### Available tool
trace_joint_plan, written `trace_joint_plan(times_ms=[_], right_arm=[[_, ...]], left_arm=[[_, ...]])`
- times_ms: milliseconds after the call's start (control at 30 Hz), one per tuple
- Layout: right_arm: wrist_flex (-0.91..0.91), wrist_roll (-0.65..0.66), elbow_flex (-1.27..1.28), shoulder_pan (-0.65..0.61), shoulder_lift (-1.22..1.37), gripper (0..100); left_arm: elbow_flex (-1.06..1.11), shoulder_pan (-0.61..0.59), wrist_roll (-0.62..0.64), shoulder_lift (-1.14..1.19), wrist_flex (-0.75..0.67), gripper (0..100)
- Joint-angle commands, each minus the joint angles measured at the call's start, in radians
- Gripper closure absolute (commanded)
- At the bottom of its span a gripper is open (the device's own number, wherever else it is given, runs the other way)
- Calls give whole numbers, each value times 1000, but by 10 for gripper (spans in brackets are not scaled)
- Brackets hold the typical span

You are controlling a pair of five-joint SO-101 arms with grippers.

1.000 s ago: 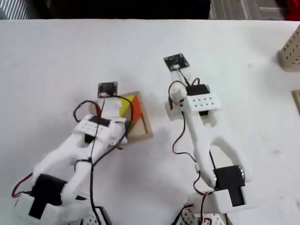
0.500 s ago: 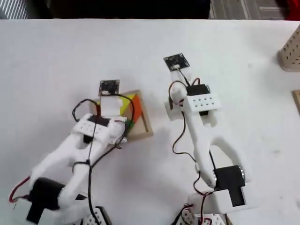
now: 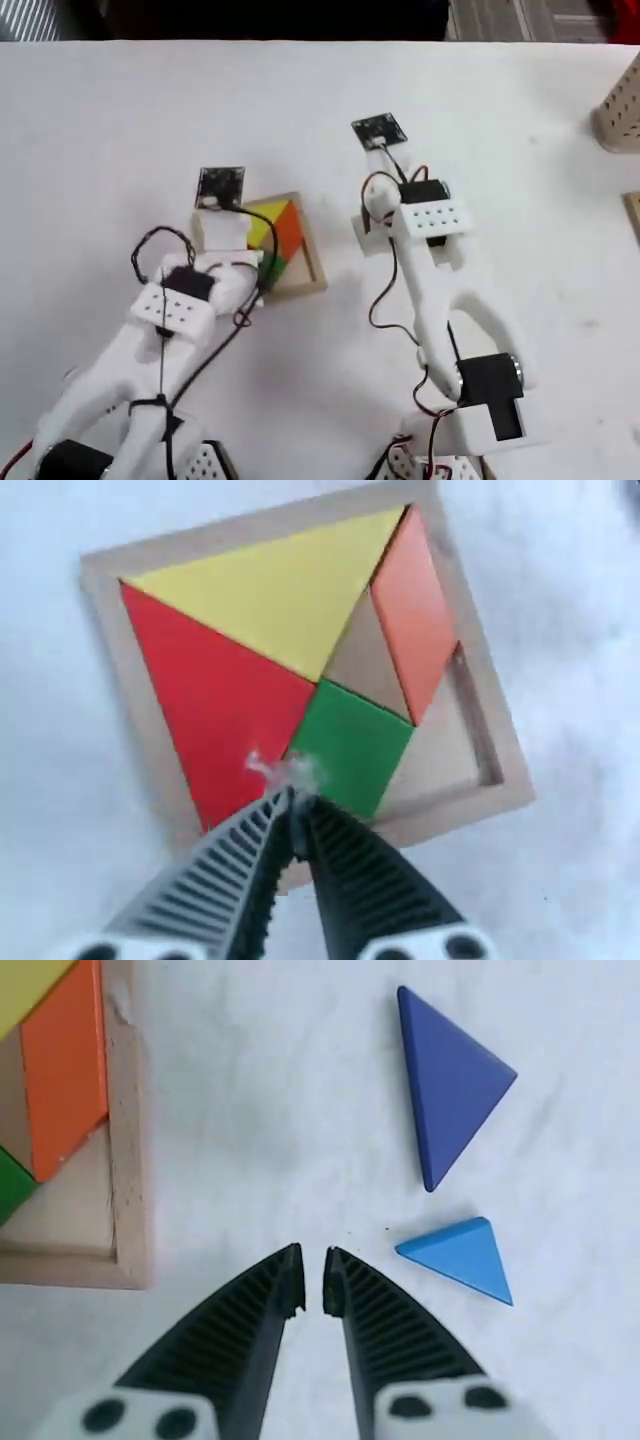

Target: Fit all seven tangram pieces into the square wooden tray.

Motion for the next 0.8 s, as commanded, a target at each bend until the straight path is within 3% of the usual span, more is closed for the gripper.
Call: trace_joint_plan(times_ms=[0, 200, 433, 567, 633, 767], right_arm=[[-38, -20, -12, 33, -7, 956], [-79, -140, -14, 124, -7, 941], [-62, -184, -9, 151, -5, 818], [-42, -181, -14, 166, 59, 818], [-42, -106, -35, 168, 119, 816], [-7, 167, -120, 168, 263, 817]], left_arm=[[-12, -96, 0, -38, -72, 972], [-12, -228, 2, -38, -173, 954], [-12, -234, 98, -36, -140, 670], [-12, -234, 100, -36, -144, 678], [-12, -234, 97, -36, -146, 701], [-12, -234, 95, -36, -146, 718]])
